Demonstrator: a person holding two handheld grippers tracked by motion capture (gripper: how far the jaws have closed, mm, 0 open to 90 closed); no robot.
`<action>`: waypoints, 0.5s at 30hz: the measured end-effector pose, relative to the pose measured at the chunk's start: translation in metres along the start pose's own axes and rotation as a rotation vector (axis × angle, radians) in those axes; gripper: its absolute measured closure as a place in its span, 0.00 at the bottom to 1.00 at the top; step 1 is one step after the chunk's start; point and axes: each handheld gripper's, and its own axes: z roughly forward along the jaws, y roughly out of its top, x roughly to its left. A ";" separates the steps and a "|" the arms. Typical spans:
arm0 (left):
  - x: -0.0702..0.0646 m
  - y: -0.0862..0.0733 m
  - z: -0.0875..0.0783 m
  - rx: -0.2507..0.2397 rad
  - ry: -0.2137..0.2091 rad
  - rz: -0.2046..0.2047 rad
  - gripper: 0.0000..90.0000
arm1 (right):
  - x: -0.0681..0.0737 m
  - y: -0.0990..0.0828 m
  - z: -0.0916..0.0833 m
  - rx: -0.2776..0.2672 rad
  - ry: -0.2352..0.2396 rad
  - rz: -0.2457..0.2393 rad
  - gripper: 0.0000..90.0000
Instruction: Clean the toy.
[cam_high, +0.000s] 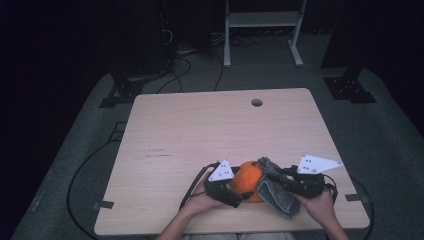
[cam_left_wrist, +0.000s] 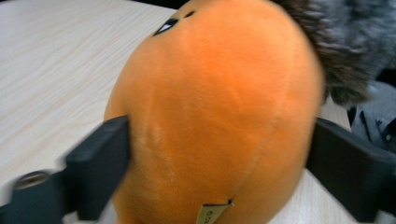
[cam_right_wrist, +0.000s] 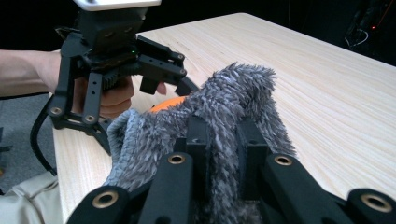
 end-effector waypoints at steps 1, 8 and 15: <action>-0.001 0.001 -0.002 -0.004 0.016 0.019 0.22 | 0.000 0.000 0.000 -0.002 0.004 0.009 0.86; -0.011 0.018 -0.016 -0.009 0.157 0.148 0.39 | 0.006 0.011 -0.005 -0.062 -0.020 -0.012 0.87; -0.009 0.017 -0.022 0.045 0.199 0.162 0.39 | 0.018 0.025 0.021 -0.046 0.024 -0.056 0.87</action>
